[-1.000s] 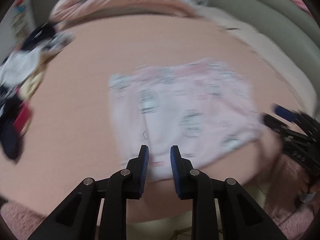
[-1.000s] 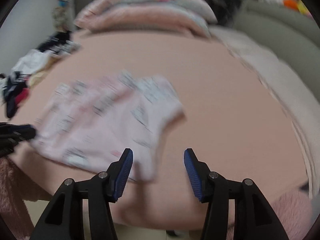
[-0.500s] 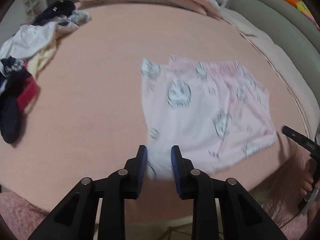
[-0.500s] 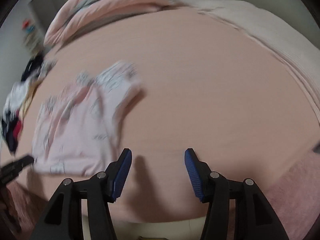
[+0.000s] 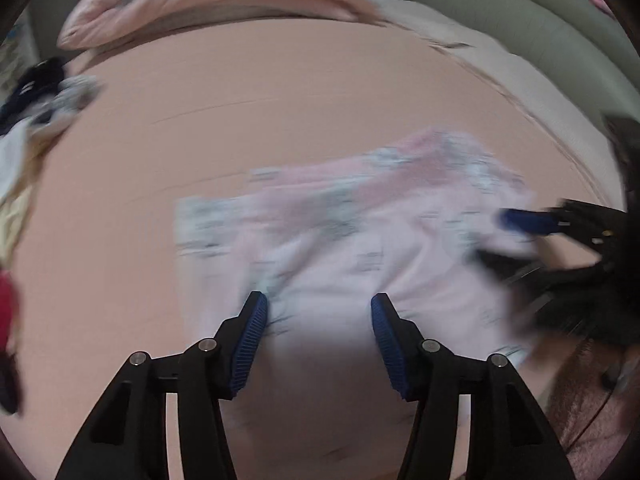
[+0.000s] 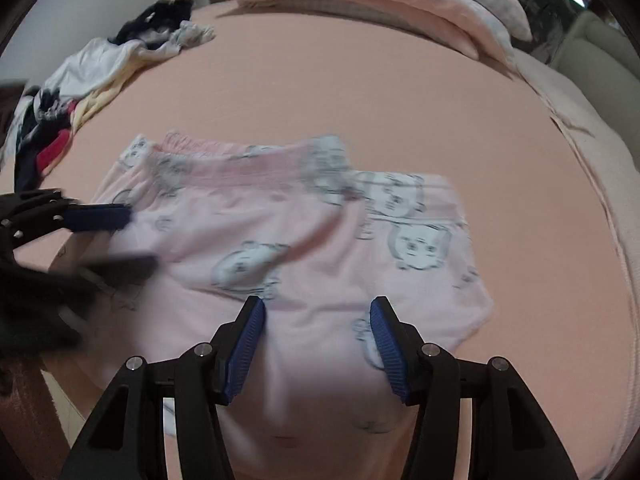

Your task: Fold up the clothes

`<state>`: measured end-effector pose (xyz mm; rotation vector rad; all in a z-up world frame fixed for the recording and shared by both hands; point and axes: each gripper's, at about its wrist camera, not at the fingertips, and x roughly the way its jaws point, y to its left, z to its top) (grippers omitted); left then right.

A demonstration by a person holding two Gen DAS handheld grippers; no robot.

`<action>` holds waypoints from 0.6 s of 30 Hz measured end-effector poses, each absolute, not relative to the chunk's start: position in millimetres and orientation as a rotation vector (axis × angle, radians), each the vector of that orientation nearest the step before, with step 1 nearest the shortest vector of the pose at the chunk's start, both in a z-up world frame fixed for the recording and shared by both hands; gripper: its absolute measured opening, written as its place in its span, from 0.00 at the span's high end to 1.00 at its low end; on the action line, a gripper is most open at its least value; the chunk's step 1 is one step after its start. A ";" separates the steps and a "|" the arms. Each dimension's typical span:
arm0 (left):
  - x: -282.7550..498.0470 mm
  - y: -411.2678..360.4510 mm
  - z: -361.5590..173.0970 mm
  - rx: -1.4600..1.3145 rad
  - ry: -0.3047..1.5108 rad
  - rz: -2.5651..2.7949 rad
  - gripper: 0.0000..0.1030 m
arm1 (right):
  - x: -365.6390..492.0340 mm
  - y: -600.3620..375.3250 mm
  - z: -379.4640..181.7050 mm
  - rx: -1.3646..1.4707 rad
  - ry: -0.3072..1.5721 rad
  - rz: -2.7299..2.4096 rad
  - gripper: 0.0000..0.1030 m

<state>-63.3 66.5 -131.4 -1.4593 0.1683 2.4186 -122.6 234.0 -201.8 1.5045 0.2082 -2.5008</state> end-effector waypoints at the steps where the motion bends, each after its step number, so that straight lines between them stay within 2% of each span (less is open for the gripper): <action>1: -66.3 51.4 -131.8 -1.501 0.178 2.466 0.49 | -124.0 245.9 -202.4 1.513 0.177 -2.513 0.49; 2: -69.4 36.8 -131.9 -1.540 0.173 2.506 0.49 | -125.3 257.8 -203.0 1.522 0.145 -2.525 0.48; 4: -74.3 16.7 -127.9 -1.560 -0.019 2.488 0.50 | -126.0 275.3 -199.7 1.553 0.100 -2.561 0.49; 6: -76.9 22.8 -116.6 -1.492 -0.051 2.510 0.51 | -126.2 277.6 -189.0 1.521 0.102 -2.604 0.48; 9: -75.1 61.6 -110.5 -1.382 0.016 2.446 0.51 | -131.1 247.7 -167.7 1.397 0.117 -2.595 0.48; 12: -91.4 94.5 -131.3 -1.395 0.085 2.408 0.51 | -144.0 215.8 -176.8 1.429 0.153 -2.538 0.48; 14: -111.7 89.5 -145.3 -1.439 0.092 2.428 0.51 | -157.1 204.3 -199.1 1.513 0.202 -2.505 0.49; 17: -131.9 62.7 -148.1 -1.487 0.027 2.428 0.52 | -165.0 221.3 -215.3 1.538 0.117 -2.471 0.49; 18: -132.2 54.9 -144.7 -1.500 0.054 2.477 0.52 | -165.2 229.6 -211.1 1.535 0.099 -2.479 0.49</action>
